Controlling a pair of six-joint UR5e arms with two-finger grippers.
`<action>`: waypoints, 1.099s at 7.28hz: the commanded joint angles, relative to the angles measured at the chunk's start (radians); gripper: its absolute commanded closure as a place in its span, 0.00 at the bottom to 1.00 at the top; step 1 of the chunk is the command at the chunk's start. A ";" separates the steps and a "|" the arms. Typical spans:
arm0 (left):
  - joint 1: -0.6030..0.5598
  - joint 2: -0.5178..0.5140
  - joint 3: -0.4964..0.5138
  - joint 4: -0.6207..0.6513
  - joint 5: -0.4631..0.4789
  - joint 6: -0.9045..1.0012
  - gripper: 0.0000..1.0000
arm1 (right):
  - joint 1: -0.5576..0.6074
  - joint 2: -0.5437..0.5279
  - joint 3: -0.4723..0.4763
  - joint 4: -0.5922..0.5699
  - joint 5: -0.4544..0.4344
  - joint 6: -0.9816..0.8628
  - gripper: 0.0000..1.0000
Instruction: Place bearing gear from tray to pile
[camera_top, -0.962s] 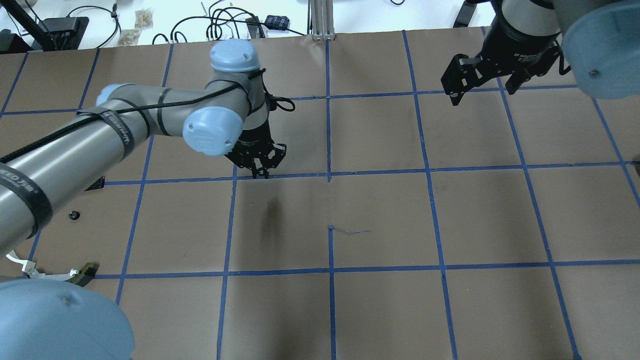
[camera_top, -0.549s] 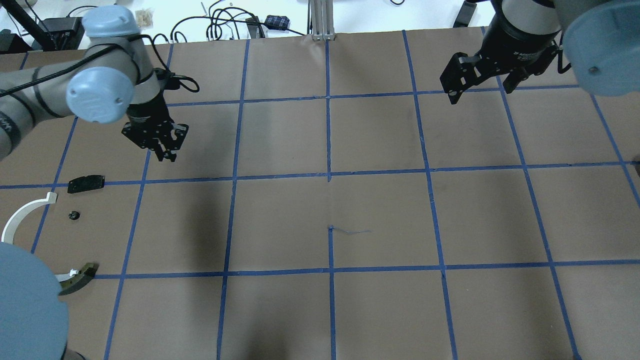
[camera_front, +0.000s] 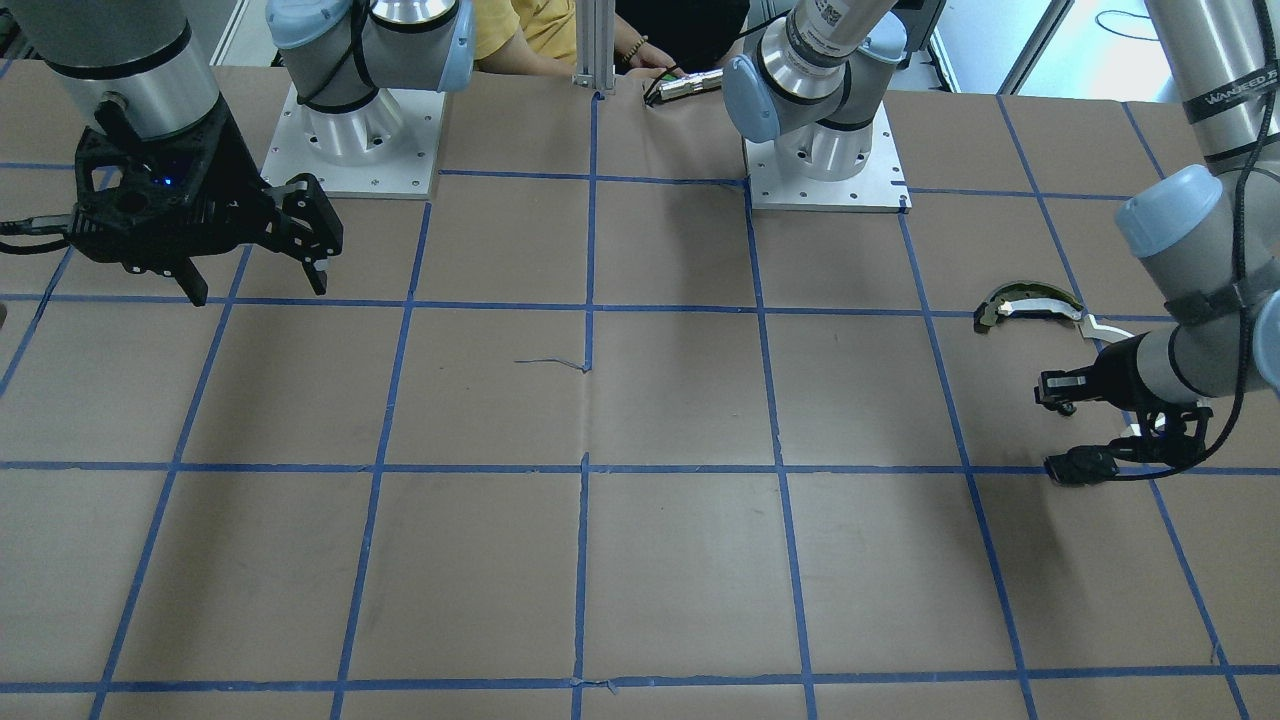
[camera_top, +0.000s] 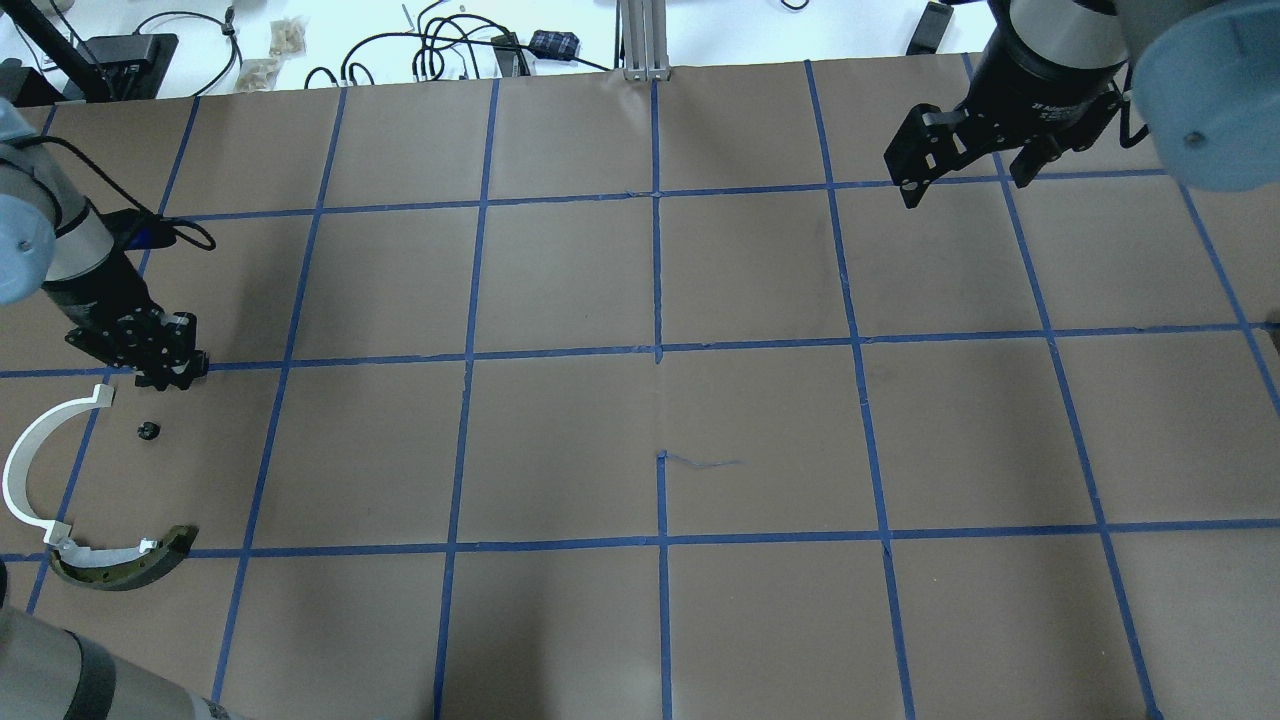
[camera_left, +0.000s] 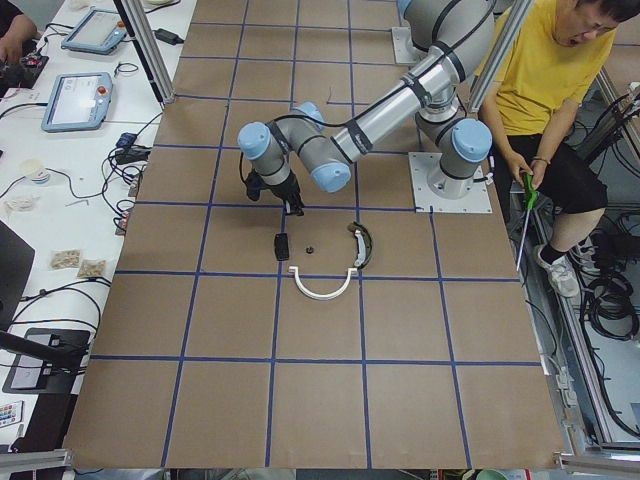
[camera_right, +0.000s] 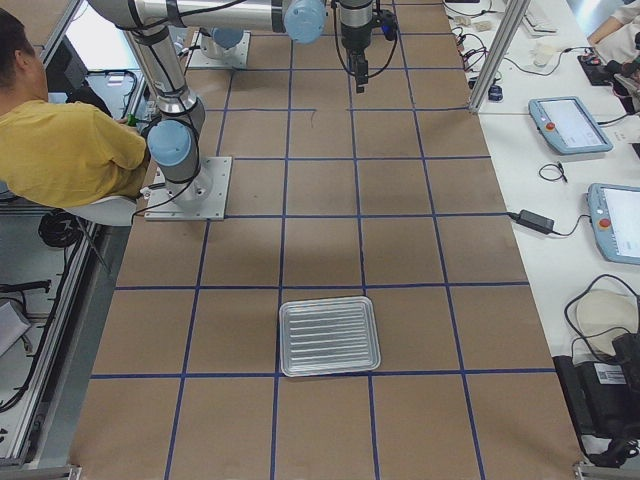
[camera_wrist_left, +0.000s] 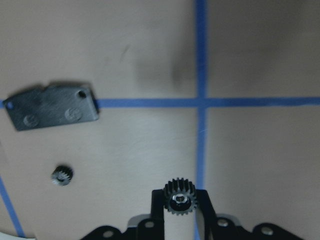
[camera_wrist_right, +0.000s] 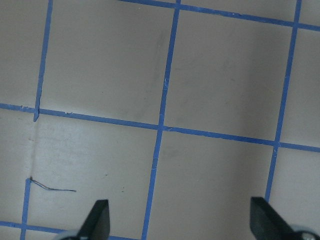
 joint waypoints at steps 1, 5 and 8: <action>0.048 -0.025 -0.034 0.022 0.018 0.035 1.00 | 0.000 -0.002 0.002 -0.001 -0.001 0.001 0.00; 0.050 -0.083 -0.032 0.082 0.084 0.032 1.00 | 0.000 0.000 0.002 -0.001 -0.001 0.001 0.00; 0.050 -0.102 -0.032 0.099 0.085 0.034 1.00 | 0.000 0.000 0.002 -0.001 -0.001 0.006 0.00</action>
